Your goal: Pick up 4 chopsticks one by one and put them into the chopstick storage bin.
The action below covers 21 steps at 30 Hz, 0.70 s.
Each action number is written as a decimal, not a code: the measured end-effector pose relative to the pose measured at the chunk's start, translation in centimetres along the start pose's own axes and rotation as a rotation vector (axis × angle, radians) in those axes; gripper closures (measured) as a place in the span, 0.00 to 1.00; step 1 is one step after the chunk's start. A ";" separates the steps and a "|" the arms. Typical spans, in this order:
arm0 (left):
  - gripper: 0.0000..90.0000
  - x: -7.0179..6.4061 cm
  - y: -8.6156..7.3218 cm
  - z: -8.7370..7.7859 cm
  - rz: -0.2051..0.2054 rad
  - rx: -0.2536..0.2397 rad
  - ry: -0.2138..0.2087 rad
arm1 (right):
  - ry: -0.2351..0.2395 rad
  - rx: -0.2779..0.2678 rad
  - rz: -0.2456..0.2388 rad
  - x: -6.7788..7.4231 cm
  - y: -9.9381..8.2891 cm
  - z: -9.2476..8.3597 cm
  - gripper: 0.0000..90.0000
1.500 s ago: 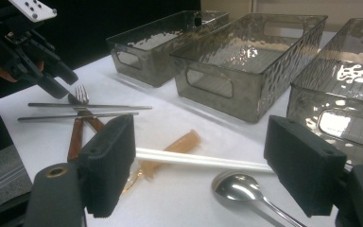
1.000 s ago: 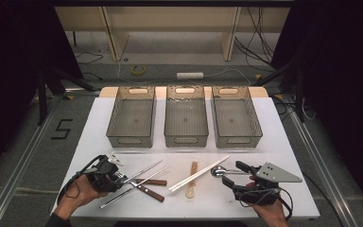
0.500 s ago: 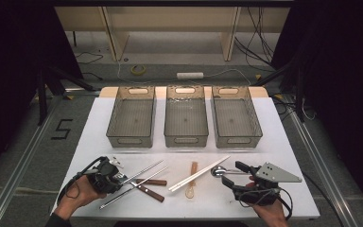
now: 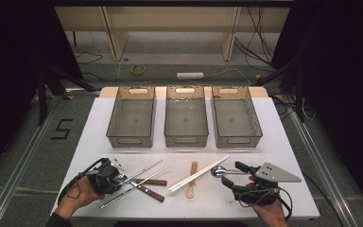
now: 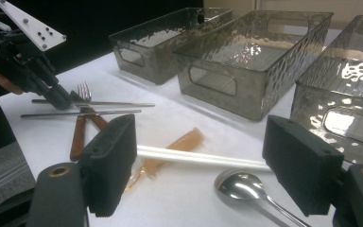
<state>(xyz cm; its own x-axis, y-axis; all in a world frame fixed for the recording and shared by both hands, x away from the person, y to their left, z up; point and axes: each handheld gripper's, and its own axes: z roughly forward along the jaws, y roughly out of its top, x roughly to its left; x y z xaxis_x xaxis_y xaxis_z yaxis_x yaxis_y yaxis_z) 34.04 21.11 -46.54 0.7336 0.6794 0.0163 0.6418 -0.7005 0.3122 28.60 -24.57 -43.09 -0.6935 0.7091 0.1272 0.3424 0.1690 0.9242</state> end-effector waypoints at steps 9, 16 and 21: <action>0.93 0.1 -0.1 -0.1 0.026 -0.018 -0.001 | 0.000 0.000 0.001 0.0 0.0 0.0 0.31; 0.93 0.1 -0.1 -0.7 0.022 -0.048 -0.017 | 0.001 0.000 0.001 0.0 0.0 0.0 0.31; 0.94 -0.1 0.1 -1.4 0.020 -0.080 -0.022 | 0.001 0.000 0.002 0.0 0.0 0.0 0.31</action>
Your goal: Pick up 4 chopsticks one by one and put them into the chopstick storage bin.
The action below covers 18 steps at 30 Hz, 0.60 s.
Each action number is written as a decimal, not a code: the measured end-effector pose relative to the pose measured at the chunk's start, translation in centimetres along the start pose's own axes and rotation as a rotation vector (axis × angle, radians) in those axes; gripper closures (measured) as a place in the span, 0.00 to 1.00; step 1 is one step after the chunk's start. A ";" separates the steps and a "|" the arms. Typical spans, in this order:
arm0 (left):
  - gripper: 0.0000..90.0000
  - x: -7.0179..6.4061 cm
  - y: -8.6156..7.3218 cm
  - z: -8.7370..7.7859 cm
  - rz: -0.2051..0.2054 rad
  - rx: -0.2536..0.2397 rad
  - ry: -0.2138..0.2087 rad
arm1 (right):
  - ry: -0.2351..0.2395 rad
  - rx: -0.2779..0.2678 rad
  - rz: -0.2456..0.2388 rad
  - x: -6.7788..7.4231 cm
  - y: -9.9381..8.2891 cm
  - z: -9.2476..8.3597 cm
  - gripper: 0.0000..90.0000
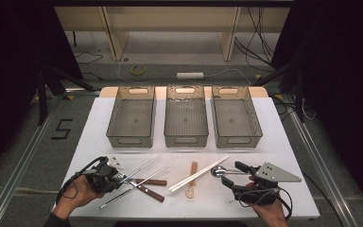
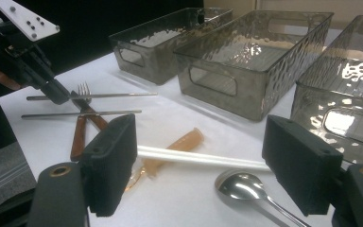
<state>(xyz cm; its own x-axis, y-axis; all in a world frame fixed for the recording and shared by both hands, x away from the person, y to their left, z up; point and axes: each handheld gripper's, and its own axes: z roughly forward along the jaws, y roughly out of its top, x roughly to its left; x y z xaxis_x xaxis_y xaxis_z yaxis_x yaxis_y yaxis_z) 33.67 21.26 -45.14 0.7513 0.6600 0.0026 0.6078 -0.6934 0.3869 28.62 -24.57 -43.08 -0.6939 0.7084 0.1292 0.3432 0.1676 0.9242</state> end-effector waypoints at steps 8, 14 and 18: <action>0.94 0.0 0.5 -1.1 -0.026 -0.094 -0.020 | 0.003 -0.001 0.000 0.0 0.0 0.0 0.31; 0.94 0.2 0.7 -1.7 -0.070 -0.201 -0.031 | -0.002 -0.002 0.000 0.0 0.0 0.0 0.30; 0.93 0.3 0.8 -2.2 -0.101 -0.270 -0.024 | -0.009 -0.005 0.000 0.0 0.0 0.0 0.28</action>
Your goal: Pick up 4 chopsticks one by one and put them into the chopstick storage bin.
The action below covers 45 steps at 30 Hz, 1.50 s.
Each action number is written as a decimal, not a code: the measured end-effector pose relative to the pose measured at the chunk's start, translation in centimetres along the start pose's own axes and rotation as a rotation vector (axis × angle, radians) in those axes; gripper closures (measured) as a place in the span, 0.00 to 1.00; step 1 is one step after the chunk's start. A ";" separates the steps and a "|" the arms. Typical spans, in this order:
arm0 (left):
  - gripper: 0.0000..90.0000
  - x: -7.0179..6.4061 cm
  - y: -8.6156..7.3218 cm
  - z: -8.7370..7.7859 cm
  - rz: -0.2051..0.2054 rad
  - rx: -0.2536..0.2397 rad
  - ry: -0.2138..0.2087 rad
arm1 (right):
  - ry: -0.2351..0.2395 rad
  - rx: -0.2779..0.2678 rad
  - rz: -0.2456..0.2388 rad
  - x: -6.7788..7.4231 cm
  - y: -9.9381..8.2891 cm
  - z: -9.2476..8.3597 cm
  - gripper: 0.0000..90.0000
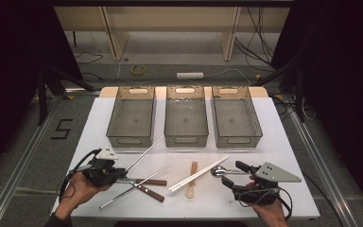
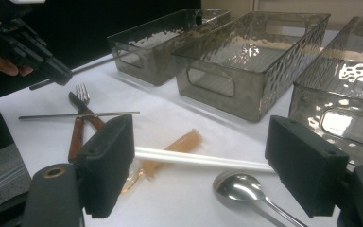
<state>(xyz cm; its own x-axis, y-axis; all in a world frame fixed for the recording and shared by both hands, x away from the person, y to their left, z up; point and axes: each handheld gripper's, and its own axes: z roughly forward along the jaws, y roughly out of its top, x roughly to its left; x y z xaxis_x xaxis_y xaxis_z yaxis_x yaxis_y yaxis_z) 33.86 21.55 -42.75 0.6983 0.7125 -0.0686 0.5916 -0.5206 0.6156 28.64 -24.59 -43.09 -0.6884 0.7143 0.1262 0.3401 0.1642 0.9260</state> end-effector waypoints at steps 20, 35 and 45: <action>0.94 0.9 2.3 -0.3 -0.058 -0.159 0.090 | -0.004 0.005 0.002 -0.1 -0.1 0.1 0.28; 0.94 3.6 5.6 -0.4 -0.126 -0.263 0.137 | -0.004 0.004 0.004 -0.1 -0.1 0.1 0.27; 0.94 5.8 7.7 -0.1 -0.159 -0.276 0.180 | -0.002 0.003 0.009 -0.1 -0.1 0.2 0.27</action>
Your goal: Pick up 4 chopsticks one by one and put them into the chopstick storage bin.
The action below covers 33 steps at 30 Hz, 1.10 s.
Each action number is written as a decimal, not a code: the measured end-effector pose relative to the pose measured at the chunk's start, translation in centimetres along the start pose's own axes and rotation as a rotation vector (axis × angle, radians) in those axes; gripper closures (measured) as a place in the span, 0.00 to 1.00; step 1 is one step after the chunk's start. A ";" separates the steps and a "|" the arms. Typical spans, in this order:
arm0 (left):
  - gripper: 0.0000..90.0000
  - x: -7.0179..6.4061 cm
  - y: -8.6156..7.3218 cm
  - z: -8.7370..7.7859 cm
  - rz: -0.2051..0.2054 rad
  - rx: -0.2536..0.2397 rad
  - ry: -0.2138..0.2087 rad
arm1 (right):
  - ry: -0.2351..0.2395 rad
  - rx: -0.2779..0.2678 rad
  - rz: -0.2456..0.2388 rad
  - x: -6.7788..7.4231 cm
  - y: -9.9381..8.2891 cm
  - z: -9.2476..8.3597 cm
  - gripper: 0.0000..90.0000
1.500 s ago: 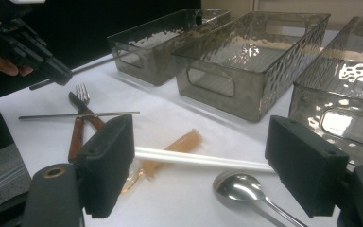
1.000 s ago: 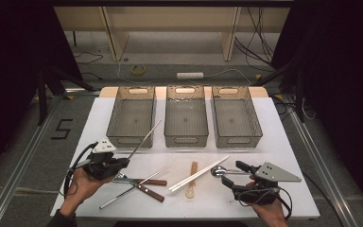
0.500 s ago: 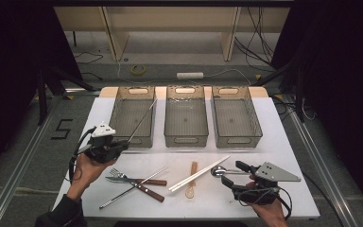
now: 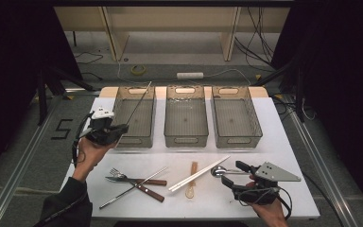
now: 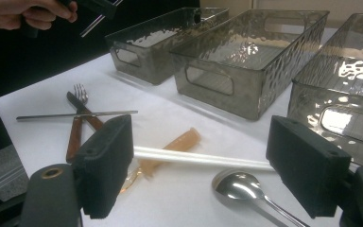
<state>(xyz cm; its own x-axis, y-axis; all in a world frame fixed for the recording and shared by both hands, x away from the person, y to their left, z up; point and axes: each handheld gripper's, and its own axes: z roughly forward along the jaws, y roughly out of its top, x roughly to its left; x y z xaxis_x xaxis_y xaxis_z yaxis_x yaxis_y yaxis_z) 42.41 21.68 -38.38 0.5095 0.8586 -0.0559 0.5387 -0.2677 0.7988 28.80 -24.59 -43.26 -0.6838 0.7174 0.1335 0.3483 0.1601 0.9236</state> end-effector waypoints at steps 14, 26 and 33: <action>0.93 2.5 2.8 1.6 -0.033 -0.010 0.057 | 0.002 -0.001 0.001 0.0 0.0 0.0 0.27; 0.94 4.4 4.1 3.4 -0.065 0.009 0.102 | 0.006 0.002 0.003 -0.1 0.0 0.0 0.27; 0.93 4.7 3.6 4.8 -0.083 0.046 0.113 | 0.008 0.000 0.004 -0.1 -0.1 0.0 0.28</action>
<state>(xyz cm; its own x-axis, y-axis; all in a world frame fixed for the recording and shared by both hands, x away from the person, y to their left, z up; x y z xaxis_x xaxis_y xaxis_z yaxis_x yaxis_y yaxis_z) 49.98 22.68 -38.59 0.3848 0.9216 -0.0505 0.6069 -0.2114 0.7661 28.86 -24.65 -43.33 -0.6875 0.7125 0.1401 0.3509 0.1570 0.9232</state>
